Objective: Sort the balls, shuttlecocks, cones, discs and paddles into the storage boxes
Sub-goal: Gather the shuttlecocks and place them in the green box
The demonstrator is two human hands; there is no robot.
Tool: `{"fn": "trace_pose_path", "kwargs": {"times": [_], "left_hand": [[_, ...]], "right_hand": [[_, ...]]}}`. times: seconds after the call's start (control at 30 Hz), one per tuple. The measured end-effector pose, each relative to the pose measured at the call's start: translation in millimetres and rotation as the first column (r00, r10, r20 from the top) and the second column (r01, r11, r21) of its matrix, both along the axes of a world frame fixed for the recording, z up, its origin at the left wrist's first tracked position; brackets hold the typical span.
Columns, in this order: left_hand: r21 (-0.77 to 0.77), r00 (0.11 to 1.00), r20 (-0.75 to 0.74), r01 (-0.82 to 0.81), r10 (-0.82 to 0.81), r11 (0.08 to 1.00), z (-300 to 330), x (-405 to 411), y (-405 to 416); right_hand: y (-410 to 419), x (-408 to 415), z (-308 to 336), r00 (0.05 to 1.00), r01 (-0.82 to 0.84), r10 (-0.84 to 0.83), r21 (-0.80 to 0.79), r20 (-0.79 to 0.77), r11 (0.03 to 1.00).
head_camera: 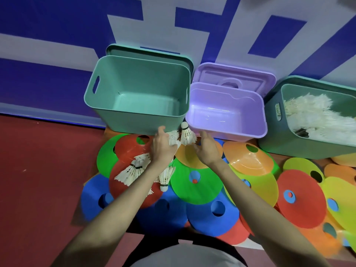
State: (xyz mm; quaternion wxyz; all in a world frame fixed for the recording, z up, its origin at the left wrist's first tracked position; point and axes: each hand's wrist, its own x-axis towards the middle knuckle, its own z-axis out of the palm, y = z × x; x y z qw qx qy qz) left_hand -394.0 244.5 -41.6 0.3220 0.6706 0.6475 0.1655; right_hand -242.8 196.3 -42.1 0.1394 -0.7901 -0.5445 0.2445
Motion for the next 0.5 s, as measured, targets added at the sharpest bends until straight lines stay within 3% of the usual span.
{"fn": "trace_pose_path", "kwargs": {"times": [0.1, 0.2, 0.4, 0.5], "left_hand": [[0.033, 0.981, 0.19, -0.053, 0.046, 0.998, 0.0, -12.0, -1.6], [0.065, 0.962, 0.27, -0.057, 0.038, 0.996, 0.8, -17.5, -3.5], [0.074, 0.969, 0.246, -0.032, 0.013, 0.997, 2.4, -23.8, -9.2], [0.075, 0.975, 0.224, -0.022, 0.004, 0.997, 1.1, -25.6, -9.7]], "right_hand": [[10.6, -0.3, -8.9, 0.998, 0.053, -0.054, -0.034, -0.022, 0.998], [19.9, -3.9, -17.3, 0.997, 0.078, -0.078, -0.057, -0.002, 0.995], [33.7, -15.1, -34.3, 0.983, 0.137, -0.126, -0.079, 0.138, 0.987], [32.7, -18.3, -37.3, 0.979, 0.173, -0.167, -0.047, 0.117, 0.984]]}}
